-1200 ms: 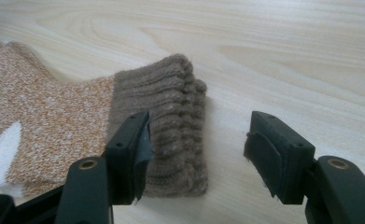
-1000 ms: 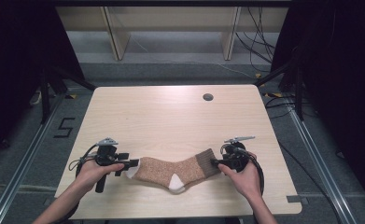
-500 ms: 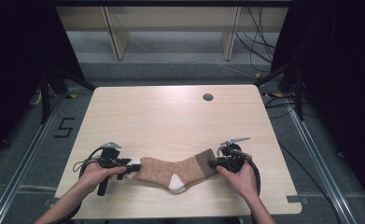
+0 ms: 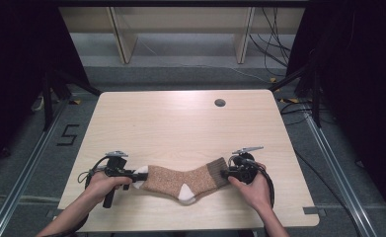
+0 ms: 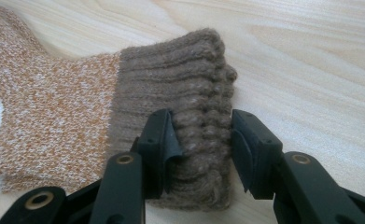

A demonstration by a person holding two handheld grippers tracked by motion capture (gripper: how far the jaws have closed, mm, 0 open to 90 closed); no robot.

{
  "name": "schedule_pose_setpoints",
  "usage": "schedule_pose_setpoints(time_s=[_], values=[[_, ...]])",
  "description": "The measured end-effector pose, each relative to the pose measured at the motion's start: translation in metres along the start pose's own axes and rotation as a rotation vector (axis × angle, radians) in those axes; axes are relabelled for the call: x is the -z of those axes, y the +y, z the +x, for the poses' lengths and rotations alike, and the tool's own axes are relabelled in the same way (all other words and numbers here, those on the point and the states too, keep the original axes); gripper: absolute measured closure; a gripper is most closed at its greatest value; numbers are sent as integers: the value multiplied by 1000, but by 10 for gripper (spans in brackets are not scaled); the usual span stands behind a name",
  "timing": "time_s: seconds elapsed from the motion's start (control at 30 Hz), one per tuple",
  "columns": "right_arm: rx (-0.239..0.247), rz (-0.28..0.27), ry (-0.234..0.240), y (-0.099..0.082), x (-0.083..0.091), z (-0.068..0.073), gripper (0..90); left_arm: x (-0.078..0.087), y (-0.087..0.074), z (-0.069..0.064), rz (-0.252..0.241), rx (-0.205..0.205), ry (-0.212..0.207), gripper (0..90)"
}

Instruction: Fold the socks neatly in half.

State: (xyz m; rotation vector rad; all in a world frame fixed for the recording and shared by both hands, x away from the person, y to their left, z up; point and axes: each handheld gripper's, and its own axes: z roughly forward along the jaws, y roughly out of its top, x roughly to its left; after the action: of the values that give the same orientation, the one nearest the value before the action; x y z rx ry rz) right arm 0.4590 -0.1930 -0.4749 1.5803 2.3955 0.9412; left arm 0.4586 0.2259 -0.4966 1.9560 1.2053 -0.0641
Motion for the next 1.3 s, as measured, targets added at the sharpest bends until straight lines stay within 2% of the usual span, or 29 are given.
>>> schedule_pose_setpoints(time_s=[0.2,0.23,0.33,0.43,0.47,0.5,0.53,0.57,0.67,0.73,0.9,1.07,1.2,1.3], values=[[-11,-4,-4,0,0,3,603,12,9,-6,-44,-10,-14,688],[8,6,-1,0,0,1,606,13,10,-7,-46,-10,-9,688],[13,4,-5,0,0,2,610,17,14,-7,-57,-7,-10,685],[-4,2,-3,1,0,4,616,19,16,-7,-74,2,-17,683],[0,1,-18,0,-1,3,617,20,17,-7,-77,0,-21,682],[1,3,-5,1,0,4,618,20,17,-8,-81,4,-16,682],[-22,10,6,1,-1,6,619,21,18,-8,-86,-2,-12,682],[21,-3,0,1,-1,4,620,21,19,-9,-89,2,-6,682],[6,-4,-14,2,-2,5,620,23,22,-10,-103,-4,-18,681],[-7,8,-7,2,-2,7,620,25,24,-12,-114,-9,-20,681],[12,-3,-7,3,-3,6,620,28,29,-16,-134,-18,-15,679],[-4,2,-7,4,-4,7,620,31,33,-20,-171,-29,-21,680],[-13,5,-5,5,-6,10,620,34,37,-25,-180,-43,-25,681],[-21,-16,4,5,-7,12,620,35,40,-27,-193,-51,-24,681]])
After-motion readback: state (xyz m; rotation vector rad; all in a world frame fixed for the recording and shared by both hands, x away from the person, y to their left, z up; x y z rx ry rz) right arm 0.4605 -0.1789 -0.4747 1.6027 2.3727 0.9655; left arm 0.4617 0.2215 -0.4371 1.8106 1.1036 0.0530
